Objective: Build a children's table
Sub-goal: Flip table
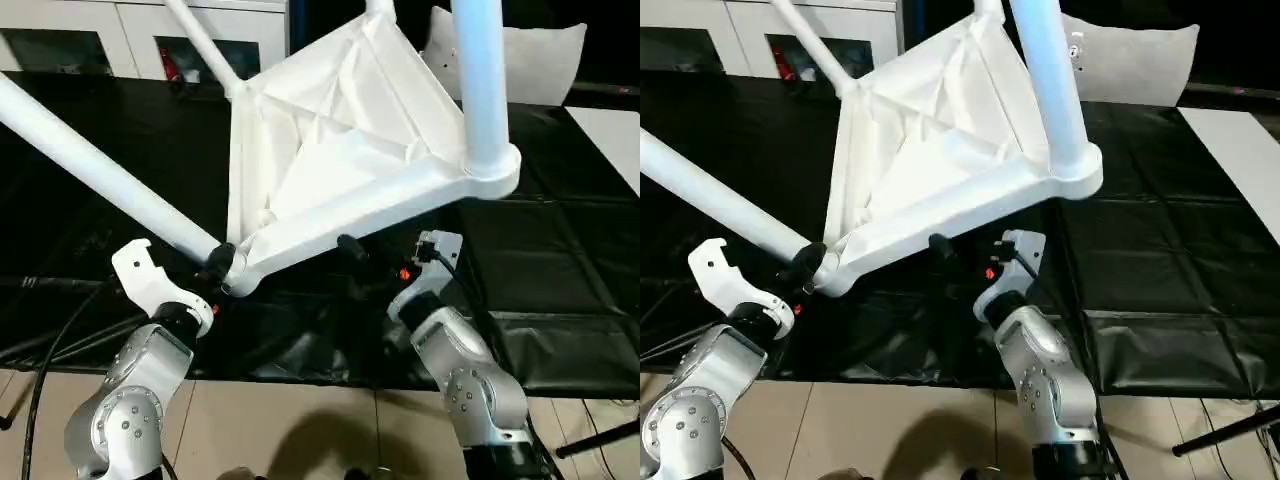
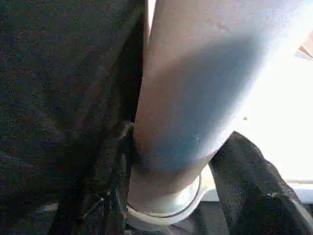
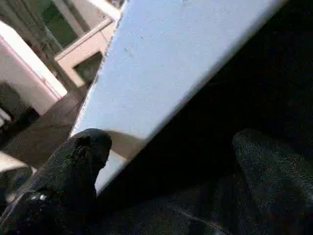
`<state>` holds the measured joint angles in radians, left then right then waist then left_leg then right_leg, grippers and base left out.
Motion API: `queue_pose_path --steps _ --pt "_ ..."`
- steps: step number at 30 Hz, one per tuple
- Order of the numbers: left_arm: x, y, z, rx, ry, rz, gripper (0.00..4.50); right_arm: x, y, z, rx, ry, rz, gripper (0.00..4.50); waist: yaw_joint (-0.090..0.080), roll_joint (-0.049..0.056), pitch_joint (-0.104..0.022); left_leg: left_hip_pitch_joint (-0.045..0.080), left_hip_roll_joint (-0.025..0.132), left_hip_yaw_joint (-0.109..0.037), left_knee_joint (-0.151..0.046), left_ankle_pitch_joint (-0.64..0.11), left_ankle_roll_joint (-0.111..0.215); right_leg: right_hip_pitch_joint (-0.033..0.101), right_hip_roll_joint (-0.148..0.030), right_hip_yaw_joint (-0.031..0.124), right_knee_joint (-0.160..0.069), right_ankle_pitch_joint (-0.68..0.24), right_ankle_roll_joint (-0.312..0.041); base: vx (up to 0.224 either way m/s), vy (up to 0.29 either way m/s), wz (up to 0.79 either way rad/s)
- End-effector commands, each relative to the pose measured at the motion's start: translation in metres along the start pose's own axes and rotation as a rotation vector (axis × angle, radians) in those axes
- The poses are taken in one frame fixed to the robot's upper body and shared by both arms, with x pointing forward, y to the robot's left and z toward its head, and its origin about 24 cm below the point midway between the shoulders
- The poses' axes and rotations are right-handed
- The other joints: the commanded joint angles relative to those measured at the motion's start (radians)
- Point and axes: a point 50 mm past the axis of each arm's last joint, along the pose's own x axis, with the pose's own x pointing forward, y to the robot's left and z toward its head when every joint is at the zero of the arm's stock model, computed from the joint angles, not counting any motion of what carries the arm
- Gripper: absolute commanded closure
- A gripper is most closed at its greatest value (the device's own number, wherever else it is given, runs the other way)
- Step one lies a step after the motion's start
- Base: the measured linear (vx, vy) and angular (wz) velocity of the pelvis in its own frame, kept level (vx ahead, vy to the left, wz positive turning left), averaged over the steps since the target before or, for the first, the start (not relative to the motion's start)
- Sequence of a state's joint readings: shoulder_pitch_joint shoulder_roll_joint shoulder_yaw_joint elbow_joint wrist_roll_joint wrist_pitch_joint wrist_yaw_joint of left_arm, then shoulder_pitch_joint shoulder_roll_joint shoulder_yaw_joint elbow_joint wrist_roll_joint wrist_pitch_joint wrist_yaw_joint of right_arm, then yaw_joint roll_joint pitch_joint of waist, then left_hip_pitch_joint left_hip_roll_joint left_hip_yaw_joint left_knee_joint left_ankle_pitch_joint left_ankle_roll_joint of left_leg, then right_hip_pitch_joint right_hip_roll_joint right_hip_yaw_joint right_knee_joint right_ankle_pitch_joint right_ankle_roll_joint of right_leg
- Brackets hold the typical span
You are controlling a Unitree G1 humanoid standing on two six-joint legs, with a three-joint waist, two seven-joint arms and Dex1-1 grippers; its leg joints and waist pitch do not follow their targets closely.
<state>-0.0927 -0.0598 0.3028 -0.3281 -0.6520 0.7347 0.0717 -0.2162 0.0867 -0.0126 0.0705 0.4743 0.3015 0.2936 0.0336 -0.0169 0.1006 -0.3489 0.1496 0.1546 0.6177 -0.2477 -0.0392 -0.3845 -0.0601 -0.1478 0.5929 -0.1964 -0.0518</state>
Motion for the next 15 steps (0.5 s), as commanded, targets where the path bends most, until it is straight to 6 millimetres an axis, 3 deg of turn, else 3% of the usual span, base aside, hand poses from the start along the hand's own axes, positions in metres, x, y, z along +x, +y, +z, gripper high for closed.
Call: queue_pose_path --steps 1,3,7,8,9,11,15 --pt "0.011 -0.043 -0.050 -0.228 0.176 -0.108 2.44 0.022 0.036 0.012 0.177 -0.161 0.073 0.00 -0.002 -0.008 -0.053 -0.011 0.097 -0.037 -0.087 -0.037 0.065 0.052 -0.125 0.103 -0.079 -0.239 -0.100 0.000 0.000 0.00" --pt "0.012 -0.043 -0.050 -0.225 0.179 -0.106 2.44 0.027 0.039 0.014 0.207 -0.176 0.088 0.00 -0.004 -0.010 -0.053 -0.015 0.096 -0.038 -0.088 -0.040 0.065 0.055 -0.126 0.104 -0.079 -0.246 -0.097 0.000 0.000 0.00" --pt "0.015 -0.044 -0.049 -0.222 0.169 -0.098 2.44 0.036 0.049 0.016 0.250 -0.196 0.129 0.00 -0.012 -0.010 -0.050 -0.012 0.091 -0.035 -0.087 -0.055 0.067 0.047 -0.127 0.104 -0.086 -0.287 -0.090 0.000 0.000 0.00" --pt "0.017 -0.044 -0.048 -0.224 0.161 -0.093 2.44 0.038 0.050 0.017 0.256 -0.197 0.135 0.00 -0.008 -0.008 -0.056 -0.012 0.093 -0.033 -0.084 -0.012 0.072 0.051 -0.123 0.103 -0.078 -0.226 -0.093 0.000 0.000 0.00" --pt "0.018 -0.044 -0.047 -0.225 0.153 -0.090 2.44 0.039 0.052 0.017 0.268 -0.199 0.142 0.00 -0.009 -0.013 -0.054 -0.013 0.093 -0.033 -0.086 0.001 0.078 0.049 -0.119 0.102 -0.077 -0.206 -0.093 0.000 0.000 0.00" --pt "0.020 -0.045 -0.045 -0.223 0.148 -0.091 2.44 0.041 0.054 0.017 0.293 -0.206 0.146 0.00 -0.005 -0.010 -0.057 -0.009 0.096 -0.035 -0.084 0.028 0.091 0.049 -0.119 0.101 -0.069 -0.158 -0.099 0.000 0.000 0.00" --pt "0.021 -0.045 -0.046 -0.200 0.164 -0.109 2.44 0.046 0.057 0.018 0.323 -0.207 0.159 0.00 -0.002 -0.014 -0.052 -0.010 0.095 -0.031 -0.087 0.000 0.088 0.050 -0.122 0.102 -0.075 -0.198 -0.101 0.000 0.000 0.00"
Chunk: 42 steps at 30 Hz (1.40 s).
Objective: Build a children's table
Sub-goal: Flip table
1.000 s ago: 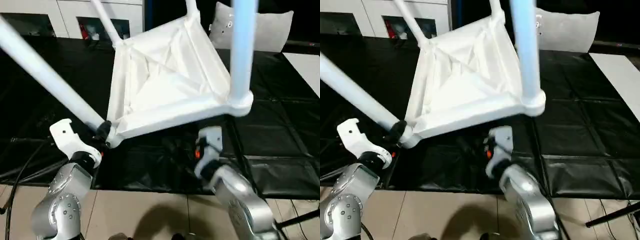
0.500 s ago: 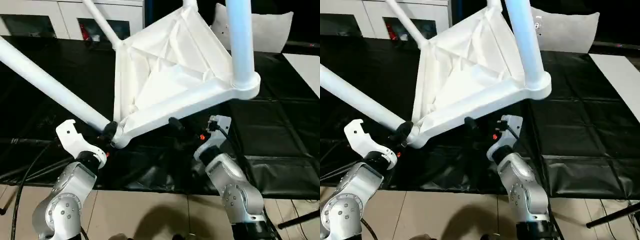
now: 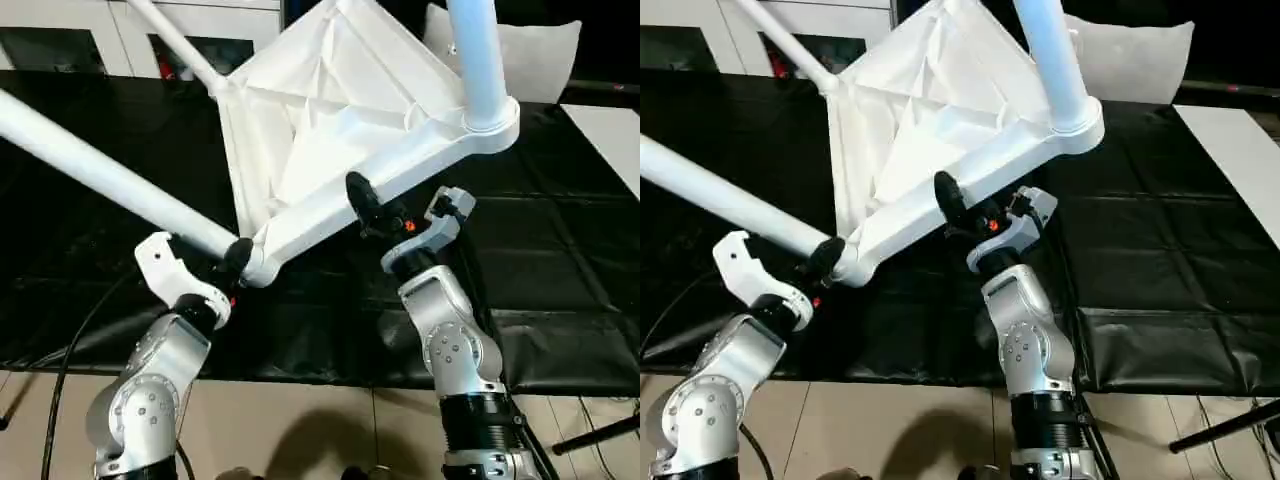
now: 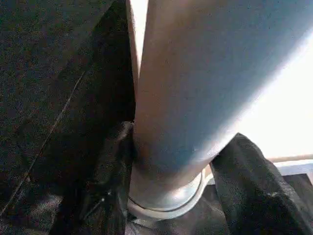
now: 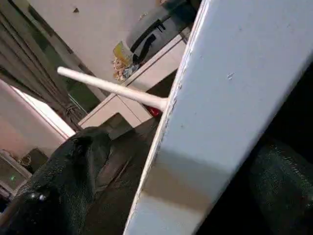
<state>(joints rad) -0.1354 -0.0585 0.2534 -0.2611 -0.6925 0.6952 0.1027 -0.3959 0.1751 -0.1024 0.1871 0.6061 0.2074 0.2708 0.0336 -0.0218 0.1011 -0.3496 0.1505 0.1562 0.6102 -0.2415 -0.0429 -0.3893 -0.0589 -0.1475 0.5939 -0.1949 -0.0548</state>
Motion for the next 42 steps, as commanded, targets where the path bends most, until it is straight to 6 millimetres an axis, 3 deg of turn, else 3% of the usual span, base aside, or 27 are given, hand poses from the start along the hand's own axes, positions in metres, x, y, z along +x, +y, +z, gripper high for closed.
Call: queue_pose_path --steps 1,7,11,13,14,18,24,29,38,40,42 --pt "0.010 -0.032 -0.042 -0.159 0.151 -0.084 2.44 0.015 0.038 -0.021 0.173 -0.012 0.093 0.00 -0.002 -0.006 -0.050 -0.009 0.092 -0.032 -0.081 -0.024 0.086 0.053 -0.122 0.102 -0.080 -0.227 -0.094 0.000 0.000 0.00" --pt "0.005 -0.039 -0.050 -0.050 0.208 -0.147 2.44 0.036 0.035 -0.025 0.239 0.015 -0.003 0.00 0.003 -0.004 -0.049 -0.001 0.095 -0.030 -0.082 -0.044 0.062 0.045 -0.121 0.102 -0.082 -0.248 -0.090 0.000 0.000 0.00" --pt "0.005 -0.041 -0.051 -0.030 0.205 -0.151 2.44 0.047 0.043 -0.023 0.363 0.010 0.006 0.00 0.010 -0.007 -0.055 -0.006 0.097 -0.031 -0.078 0.021 0.086 0.052 -0.122 0.102 -0.066 -0.135 -0.105 0.000 0.000 0.00" --pt "0.005 -0.041 -0.051 -0.019 0.202 -0.151 2.44 0.053 0.045 -0.021 0.423 0.002 -0.006 0.00 0.010 -0.009 -0.055 -0.007 0.097 -0.031 -0.078 0.033 0.097 0.053 -0.123 0.102 -0.062 -0.120 -0.113 0.000 0.000 0.00" --pt "0.005 -0.041 -0.051 -0.018 0.202 -0.150 2.44 0.055 0.046 -0.021 0.440 -0.002 -0.006 0.29 0.011 -0.010 -0.055 -0.008 0.093 -0.028 -0.076 0.031 0.102 0.053 -0.123 0.101 -0.064 -0.129 -0.112 0.000 0.000 0.00" --pt "0.004 -0.039 -0.051 -0.004 0.200 -0.146 2.44 0.063 0.047 -0.014 0.482 -0.035 -0.001 0.47 0.011 -0.013 -0.056 -0.009 0.092 -0.026 -0.074 0.044 0.114 0.051 -0.120 0.099 -0.065 -0.145 -0.106 0.000 0.000 0.00" --pt "0.002 -0.037 -0.051 0.002 0.198 -0.139 2.44 0.066 0.046 -0.010 0.482 -0.029 0.019 1.13 0.009 -0.015 -0.058 -0.012 0.093 -0.024 -0.071 0.079 0.145 0.050 -0.119 0.097 -0.059 -0.105 -0.121 0.000 0.000 0.00" --pt "0.002 -0.036 -0.051 0.008 0.200 -0.138 2.44 0.068 0.045 -0.008 0.483 -0.021 0.041 1.60 0.005 -0.014 -0.058 -0.013 0.091 -0.022 -0.071 0.056 0.135 0.049 -0.118 0.096 -0.064 -0.145 -0.112 0.000 0.000 0.00" --pt "0.003 -0.026 -0.047 0.113 0.206 -0.082 2.44 0.067 0.046 -0.013 0.499 0.003 0.051 2.24 0.002 -0.009 -0.060 -0.015 0.092 -0.020 -0.068 0.079 0.149 0.050 -0.117 0.095 -0.058 -0.102 -0.131 0.000 0.000 0.00" --pt "0.002 -0.024 -0.044 0.129 0.196 -0.083 1.88 0.067 0.045 -0.012 0.500 -0.003 0.043 2.44 0.002 -0.008 -0.062 -0.014 0.092 -0.020 -0.067 0.089 0.150 0.050 -0.116 0.095 -0.055 -0.087 -0.135 0.000 0.000 0.00" --pt "0.001 -0.021 -0.041 0.155 0.187 -0.090 1.71 0.066 0.043 -0.011 0.490 -0.009 0.033 2.51 0.002 -0.008 -0.062 -0.013 0.093 -0.021 -0.066 0.095 0.156 0.049 -0.116 0.095 -0.054 -0.079 -0.139 0.000 0.000 0.00"
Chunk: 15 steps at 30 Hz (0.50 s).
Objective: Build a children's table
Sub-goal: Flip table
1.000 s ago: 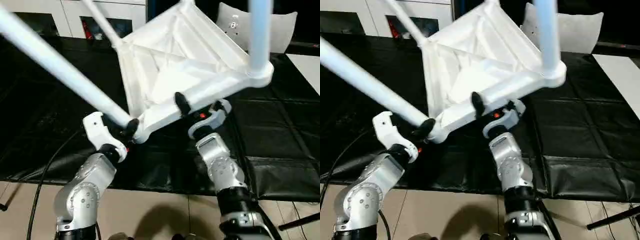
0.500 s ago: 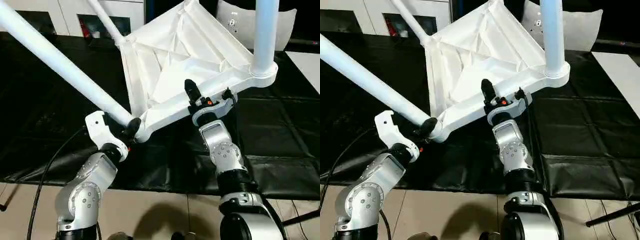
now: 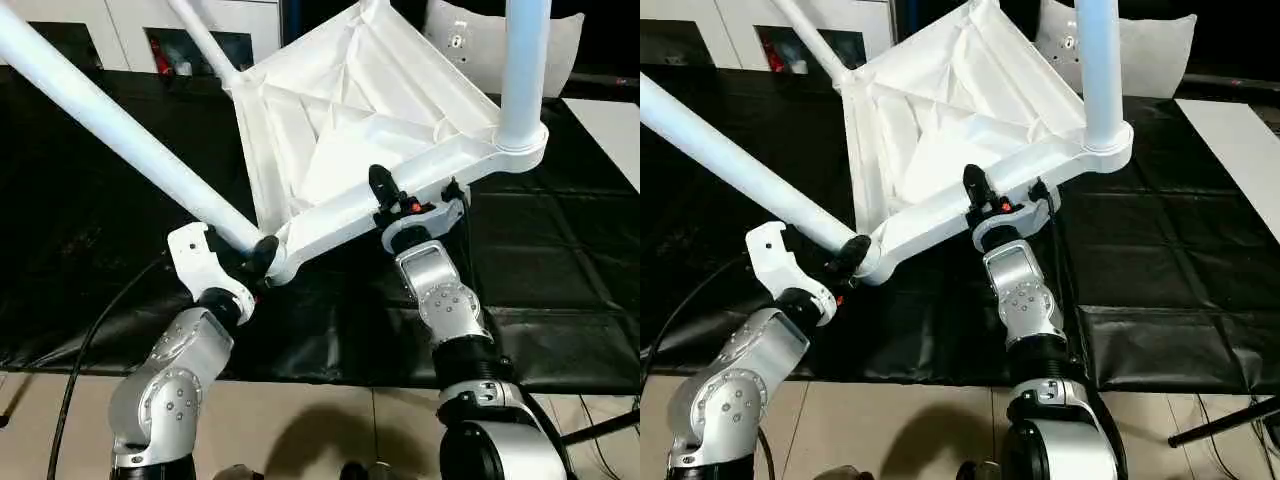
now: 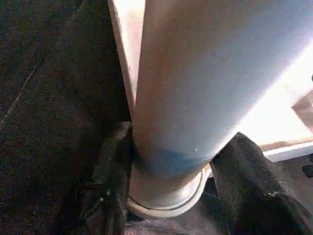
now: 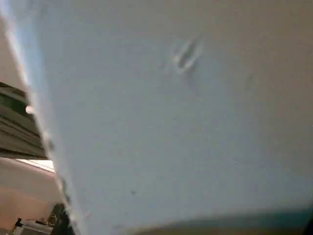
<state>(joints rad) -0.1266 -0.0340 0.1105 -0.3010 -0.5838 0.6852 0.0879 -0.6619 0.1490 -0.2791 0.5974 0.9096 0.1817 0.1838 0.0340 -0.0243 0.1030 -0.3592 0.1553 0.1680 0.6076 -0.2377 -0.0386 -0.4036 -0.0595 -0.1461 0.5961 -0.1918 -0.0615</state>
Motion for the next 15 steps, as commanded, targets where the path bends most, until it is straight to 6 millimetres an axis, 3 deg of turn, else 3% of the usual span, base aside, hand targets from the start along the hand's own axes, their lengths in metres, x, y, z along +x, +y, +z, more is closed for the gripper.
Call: queue_pose_path --steps 1,3,5,9,10,11,15 --pt "0.000 -0.004 -0.031 -0.009 0.151 -0.045 1.71 0.018 0.065 -0.040 0.115 0.057 0.191 2.51 0.001 -0.005 -0.066 -0.004 0.089 -0.032 -0.063 0.096 0.153 0.064 -0.116 0.093 -0.054 -0.075 -0.136 0.000 0.000 0.00" --pt "-0.005 -0.002 -0.030 0.011 0.161 -0.059 1.69 0.019 0.063 -0.035 0.116 0.034 0.173 2.52 0.000 -0.003 -0.073 -0.003 0.089 -0.035 -0.058 0.150 0.172 0.064 -0.114 0.094 -0.040 0.007 -0.155 0.000 0.000 0.00" --pt "-0.013 0.005 -0.032 0.069 0.194 -0.058 1.68 0.019 0.059 -0.028 0.106 0.010 0.150 2.53 -0.003 -0.006 -0.072 -0.004 0.085 -0.031 -0.055 0.160 0.200 0.062 -0.114 0.095 -0.035 0.038 -0.170 0.000 0.000 0.00" --pt "-0.028 0.014 -0.034 0.104 0.209 -0.073 1.68 0.020 0.055 -0.016 0.070 -0.028 0.135 2.53 0.000 -0.005 -0.071 -0.009 0.084 -0.028 -0.051 0.160 0.213 0.057 -0.110 0.095 -0.035 0.029 -0.174 0.000 0.000 0.00" --pt "-0.028 0.014 -0.034 0.104 0.209 -0.073 1.68 0.020 0.055 -0.016 0.070 -0.028 0.135 2.53 0.000 -0.006 -0.070 -0.009 0.083 -0.027 -0.052 0.146 0.213 0.057 -0.109 0.095 -0.038 0.009 -0.169 0.000 0.000 0.00" --pt "-0.033 0.015 -0.033 0.134 0.205 -0.102 1.68 0.020 0.055 -0.011 0.042 -0.042 0.134 2.53 0.003 -0.002 -0.067 -0.003 0.087 -0.026 -0.055 0.105 0.192 0.054 -0.108 0.094 -0.044 -0.059 -0.155 0.000 0.000 0.00" --pt "-0.044 0.015 -0.023 0.258 0.161 -0.193 1.61 0.018 0.053 0.004 -0.042 -0.086 0.116 2.53 0.002 -0.008 -0.062 -0.004 0.083 -0.026 -0.061 0.070 0.154 0.054 -0.104 0.094 -0.051 -0.111 -0.126 0.000 0.000 0.00"
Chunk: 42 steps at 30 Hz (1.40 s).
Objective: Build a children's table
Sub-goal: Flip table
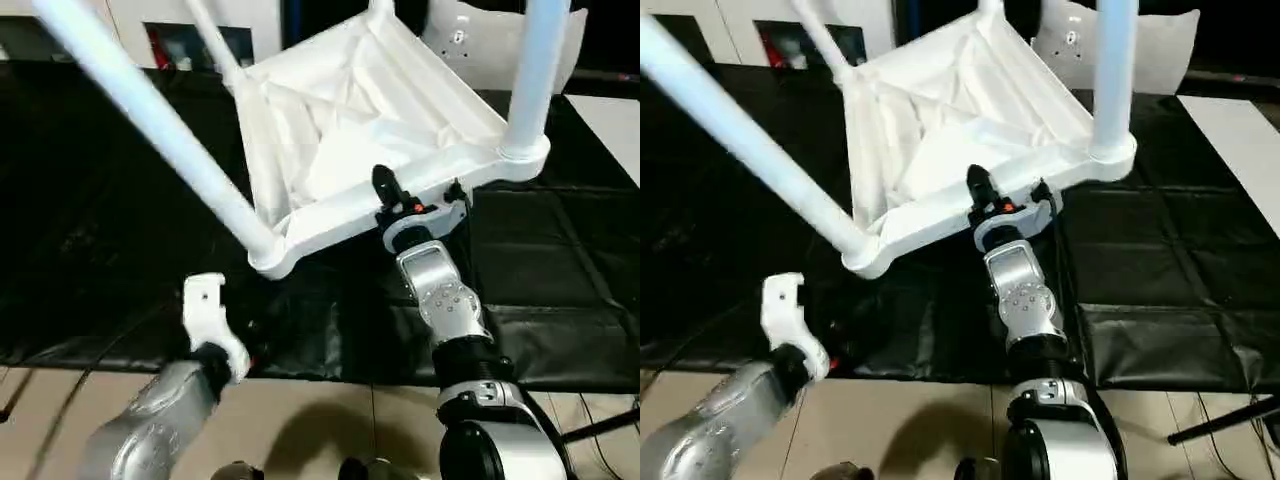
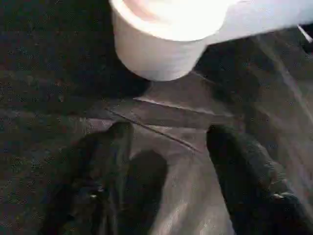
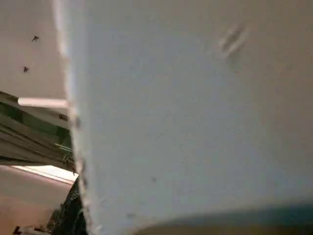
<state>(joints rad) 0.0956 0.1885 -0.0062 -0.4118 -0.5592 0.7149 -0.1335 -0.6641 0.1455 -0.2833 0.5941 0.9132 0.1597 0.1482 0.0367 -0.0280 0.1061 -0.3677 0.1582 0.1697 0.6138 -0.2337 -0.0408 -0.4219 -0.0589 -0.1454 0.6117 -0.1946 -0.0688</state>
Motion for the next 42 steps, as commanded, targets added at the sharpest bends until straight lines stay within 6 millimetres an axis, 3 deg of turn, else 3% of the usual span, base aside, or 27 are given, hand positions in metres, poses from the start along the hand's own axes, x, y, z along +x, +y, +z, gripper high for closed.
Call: queue_pose_path --steps 1,7,10,13,16,17,18,19,20,22,28,30,32,33,34,35,36,37,39,40,41,42 --pt "-0.007 -0.007 0.009 0.092 -0.051 -0.072 1.35 0.015 0.055 0.004 -0.063 -0.070 0.141 2.53 -0.001 -0.003 -0.066 0.005 0.081 -0.029 -0.067 0.066 0.150 0.073 -0.105 0.094 -0.063 -0.106 -0.116 0.000 0.000 0.00" --pt "-0.028 -0.039 0.044 0.255 -0.146 -0.334 0.90 0.002 0.047 0.033 -0.198 -0.116 0.023 2.53 -0.003 -0.005 -0.064 0.014 0.085 -0.027 -0.069 0.117 0.106 0.066 -0.101 0.099 -0.043 -0.016 -0.125 0.000 0.000 0.00" --pt "-0.034 -0.051 0.058 0.337 -0.162 -0.442 0.69 -0.009 0.043 0.049 -0.263 -0.139 -0.047 2.54 -0.006 -0.008 -0.065 0.010 0.077 -0.025 -0.070 0.100 0.071 0.074 -0.100 0.103 -0.039 0.003 -0.120 0.000 0.000 0.00" --pt "-0.034 -0.052 0.067 0.373 -0.184 -0.449 0.44 -0.015 0.043 0.058 -0.335 -0.151 -0.081 2.54 -0.004 -0.010 -0.066 0.011 0.073 -0.023 -0.069 0.114 0.067 0.076 -0.096 0.104 -0.038 0.039 -0.103 0.000 0.000 0.00" --pt "-0.031 -0.056 0.085 0.431 -0.226 -0.470 0.33 -0.026 0.047 0.068 -0.452 -0.146 -0.140 2.54 0.003 -0.012 -0.068 0.013 0.070 -0.023 -0.067 0.115 0.045 0.078 -0.093 0.104 -0.041 0.035 -0.075 0.000 0.000 0.00" --pt "-0.031 -0.057 0.086 0.434 -0.226 -0.471 0.31 -0.026 0.047 0.068 -0.455 -0.145 -0.142 2.54 0.004 -0.013 -0.067 0.013 0.069 -0.023 -0.069 0.100 0.031 0.080 -0.093 0.104 -0.042 0.014 -0.062 0.000 0.000 0.00" --pt "-0.030 -0.060 0.094 0.469 -0.241 -0.482 0.31 -0.031 0.050 0.072 -0.496 -0.133 -0.177 2.54 0.000 -0.015 -0.063 0.004 0.068 -0.024 -0.074 0.066 0.014 0.086 -0.093 0.104 -0.050 -0.042 -0.043 0.000 0.000 0.00" --pt "-0.030 -0.061 0.098 0.483 -0.248 -0.483 0.31 -0.034 0.051 0.074 -0.515 -0.130 -0.189 2.54 0.005 -0.013 -0.066 0.012 0.066 -0.022 -0.071 0.057 0.006 0.083 -0.092 0.104 -0.053 -0.063 -0.032 -0.060 -0.011 -0.03" --pt "-0.029 -0.061 0.103 0.497 -0.258 -0.478 0.31 -0.036 0.053 0.077 -0.544 -0.129 -0.199 2.54 0.002 -0.016 -0.065 0.005 0.064 -0.023 -0.072 0.049 -0.006 0.087 -0.093 0.104 -0.055 -0.087 -0.015 0.000 0.000 0.00" --pt "-0.027 -0.061 0.109 0.518 -0.270 -0.467 0.31 -0.041 0.056 0.083 -0.583 -0.137 -0.228 2.54 0.002 -0.017 -0.063 0.004 0.060 -0.021 -0.072 0.019 -0.021 0.084 -0.089 0.103 -0.064 -0.145 0.020 0.000 0.000 0.00" --pt "-0.025 -0.062 0.121 0.591 -0.275 -0.456 0.31 -0.051 0.063 0.101 -0.777 -0.139 -0.288 2.54 0.008 -0.020 -0.066 0.005 0.055 -0.021 -0.070 0.002 -0.031 0.080 -0.081 0.098 -0.077 -0.231 0.088 0.000 0.000 0.00" --pt "-0.025 -0.062 0.127 0.677 -0.254 -0.473 0.31 -0.055 0.065 0.105 -0.810 -0.087 -0.309 2.54 0.008 -0.026 -0.070 0.004 0.053 -0.020 -0.068 0.002 -0.032 0.078 -0.079 0.098 -0.080 -0.250 0.110 0.000 0.000 0.00" --pt "-0.024 -0.061 0.135 0.736 -0.258 -0.467 0.31 -0.059 0.068 0.109 -0.864 -0.063 -0.318 2.54 0.009 -0.026 -0.074 0.010 0.054 -0.022 -0.067 0.012 -0.036 0.074 -0.075 0.100 -0.075 -0.232 0.123 0.000 0.000 0.00" --pt "-0.024 -0.061 0.138 0.753 -0.260 -0.464 0.31 -0.059 0.068 0.111 -0.872 -0.062 -0.321 2.54 0.008 -0.026 -0.073 0.009 0.056 -0.022 -0.067 0.010 -0.039 0.074 -0.076 0.099 -0.074 -0.228 0.122 0.000 0.000 0.00" --pt "-0.023 -0.061 0.142 0.793 -0.264 -0.457 0.31 -0.061 0.069 0.113 -0.886 -0.058 -0.328 2.54 0.005 -0.035 -0.073 0.007 0.057 -0.022 -0.068 0.005 -0.038 0.075 -0.075 0.099 -0.077 -0.239 0.127 0.000 0.000 0.00" --pt "-0.023 -0.061 0.143 0.798 -0.267 -0.456 0.31 -0.061 0.069 0.114 -0.890 -0.057 -0.330 2.54 0.007 -0.031 -0.075 0.006 0.054 -0.022 -0.067 0.002 -0.043 0.077 -0.078 0.100 -0.077 -0.252 0.130 0.000 0.000 0.00" --pt "-0.023 -0.062 0.152 0.838 -0.289 -0.446 0.31 -0.062 0.070 0.118 -0.922 -0.050 -0.341 2.54 0.005 -0.039 -0.077 0.005 0.054 -0.021 -0.066 0.003 -0.044 0.077 -0.078 0.101 -0.077 -0.262 0.135 0.000 0.000 0.00" --pt "-0.023 -0.063 0.155 0.847 -0.295 -0.445 0.31 -0.062 0.070 0.119 -0.931 -0.048 -0.345 2.54 0.004 -0.038 -0.080 0.008 0.056 -0.021 -0.065 0.006 -0.048 0.074 -0.078 0.103 -0.074 -0.255 0.130 0.000 0.000 0.00" --pt "-0.023 -0.065 0.163 0.903 -0.312 -0.447 0.31 -0.062 0.071 0.121 -0.949 -0.039 -0.352 2.54 -0.002 -0.046 -0.081 0.006 0.057 -0.022 -0.065 0.016 -0.050 0.074 -0.078 0.106 -0.070 -0.234 0.119 0.000 0.000 0.00" --pt "-0.023 -0.066 0.166 0.937 -0.315 -0.447 0.31 -0.061 0.071 0.122 -0.965 -0.028 -0.354 2.54 -0.001 -0.044 -0.082 0.006 0.057 -0.021 -0.065 0.017 -0.050 0.074 -0.079 0.106 -0.070 -0.232 0.117 0.000 0.000 0.00" --pt "-0.024 -0.067 0.171 0.981 -0.322 -0.450 0.31 -0.060 0.071 0.121 -0.985 0.010 -0.345 2.54 -0.007 -0.061 -0.086 0.006 0.059 -0.021 -0.063 0.020 -0.051 0.076 -0.078 0.108 -0.069 -0.227 0.120 0.000 0.000 0.00" --pt "-0.024 -0.068 0.173 0.988 -0.324 -0.452 0.31 -0.060 0.071 0.121 -0.989 0.024 -0.342 2.54 -0.005 -0.057 -0.086 0.006 0.059 -0.022 -0.063 0.023 -0.054 0.076 -0.081 0.109 -0.064 -0.222 0.115 0.000 0.000 0.00"
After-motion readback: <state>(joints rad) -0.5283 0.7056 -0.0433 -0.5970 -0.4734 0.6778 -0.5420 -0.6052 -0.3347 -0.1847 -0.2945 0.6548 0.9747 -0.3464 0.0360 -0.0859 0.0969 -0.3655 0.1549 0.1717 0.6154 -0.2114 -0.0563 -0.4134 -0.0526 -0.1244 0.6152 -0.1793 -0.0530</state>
